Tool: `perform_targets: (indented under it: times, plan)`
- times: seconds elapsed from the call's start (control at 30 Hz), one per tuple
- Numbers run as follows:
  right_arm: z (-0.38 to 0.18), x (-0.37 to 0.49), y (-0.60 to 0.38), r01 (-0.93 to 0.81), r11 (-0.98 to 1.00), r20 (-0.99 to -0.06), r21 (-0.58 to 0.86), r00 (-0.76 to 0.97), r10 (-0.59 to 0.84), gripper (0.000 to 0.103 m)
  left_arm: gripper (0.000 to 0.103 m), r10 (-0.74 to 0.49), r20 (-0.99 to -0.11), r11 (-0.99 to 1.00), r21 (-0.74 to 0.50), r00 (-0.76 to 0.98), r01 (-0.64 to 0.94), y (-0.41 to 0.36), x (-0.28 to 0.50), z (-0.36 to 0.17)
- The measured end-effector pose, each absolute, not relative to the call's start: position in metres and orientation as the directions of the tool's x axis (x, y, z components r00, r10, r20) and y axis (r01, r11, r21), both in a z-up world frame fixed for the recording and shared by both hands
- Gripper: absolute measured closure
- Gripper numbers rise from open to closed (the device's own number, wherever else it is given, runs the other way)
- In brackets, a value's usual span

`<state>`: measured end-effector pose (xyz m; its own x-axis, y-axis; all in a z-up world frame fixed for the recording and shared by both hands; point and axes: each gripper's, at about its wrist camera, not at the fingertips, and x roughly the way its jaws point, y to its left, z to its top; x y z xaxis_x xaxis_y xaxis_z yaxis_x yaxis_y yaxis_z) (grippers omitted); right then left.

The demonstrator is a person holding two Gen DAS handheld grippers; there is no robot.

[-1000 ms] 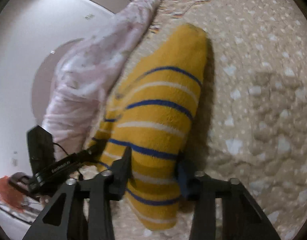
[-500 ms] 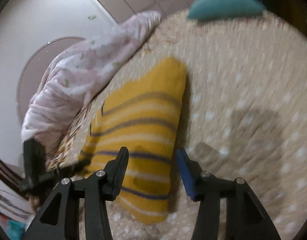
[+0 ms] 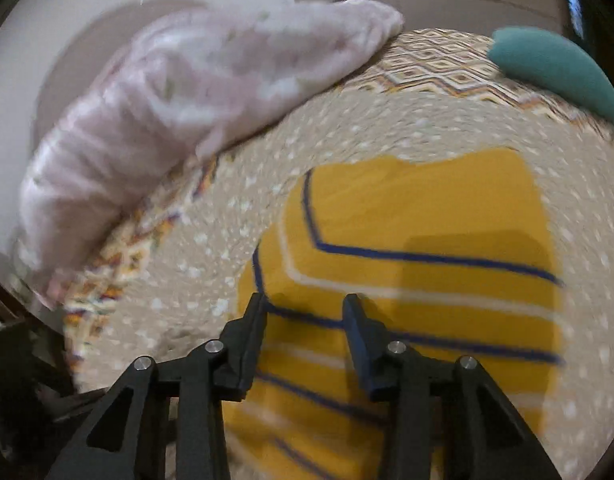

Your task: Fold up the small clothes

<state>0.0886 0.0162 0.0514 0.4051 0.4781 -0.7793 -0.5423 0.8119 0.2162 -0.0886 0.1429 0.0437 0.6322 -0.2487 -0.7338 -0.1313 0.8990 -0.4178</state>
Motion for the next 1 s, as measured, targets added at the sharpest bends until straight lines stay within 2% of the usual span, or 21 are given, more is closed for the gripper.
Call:
perform_targets:
  times: [0.07, 0.17, 0.27, 0.33, 0.4, 0.47, 0.63, 0.73, 0.83, 0.9, 1.0]
  plan:
    - [0.039, 0.090, 0.035, -0.545, 0.822, -0.797, 0.165, 0.417, 0.437, 0.056, 0.054, -0.219, -0.737, 0.903, -0.401, 0.639, -0.153, 0.151, -0.096, 0.046]
    - [0.041, 0.087, 0.037, -0.552, 0.813, -0.796, 0.183, 0.403, 0.452, 0.048, 0.052, -0.185, -0.746, 0.904, -0.384, 0.640, -0.186, 0.159, -0.103, 0.045]
    - [0.058, 0.080, 0.010, -0.543, 0.784, -0.761, 0.300, 0.359, 0.540, 0.048, 0.051, -0.152, -0.756, 0.911, -0.357, 0.636, -0.207, 0.159, -0.109, 0.048]
    - [0.076, 0.070, -0.029, -0.491, 0.796, -0.717, 0.353, 0.405, 0.568, 0.047, 0.047, -0.136, -0.758, 0.916, -0.341, 0.638, -0.211, 0.155, -0.112, 0.051]
    - [0.086, 0.061, -0.065, -0.444, 0.821, -0.700, 0.359, 0.453, 0.552, 0.040, 0.043, -0.118, -0.756, 0.924, -0.322, 0.644, -0.208, 0.148, -0.112, 0.054]
    - [0.089, 0.051, -0.114, -0.374, 0.867, -0.707, 0.329, 0.511, 0.489, 0.033, 0.040, -0.101, -0.753, 0.936, -0.294, 0.651, -0.196, 0.137, -0.115, 0.059]
    - [0.063, 0.036, -0.220, -0.191, 0.971, -0.810, 0.143, 0.542, 0.226, 0.032, 0.032, -0.072, -0.755, 0.958, -0.234, 0.651, -0.165, 0.107, -0.114, 0.063]
    - [0.045, 0.030, -0.276, -0.085, 0.996, -0.835, 0.031, 0.546, 0.072, 0.032, 0.032, -0.066, -0.771, 0.960, -0.223, 0.633, -0.172, 0.096, -0.111, 0.058]
    - [0.027, 0.037, -0.319, 0.007, 1.000, -0.852, -0.029, 0.523, -0.028, 0.026, 0.032, -0.075, -0.780, 0.957, -0.231, 0.622, -0.174, 0.087, -0.111, 0.056]
    - [0.018, 0.046, -0.337, 0.049, 0.999, -0.867, 0.002, 0.497, -0.022, 0.024, 0.032, -0.078, -0.781, 0.958, -0.230, 0.619, -0.169, 0.080, -0.111, 0.057]
    - [0.014, 0.061, -0.347, 0.091, 0.993, -0.854, 0.075, 0.520, 0.016, 0.009, 0.032, -0.075, -0.781, 0.966, -0.211, 0.620, -0.149, 0.068, -0.114, 0.062]
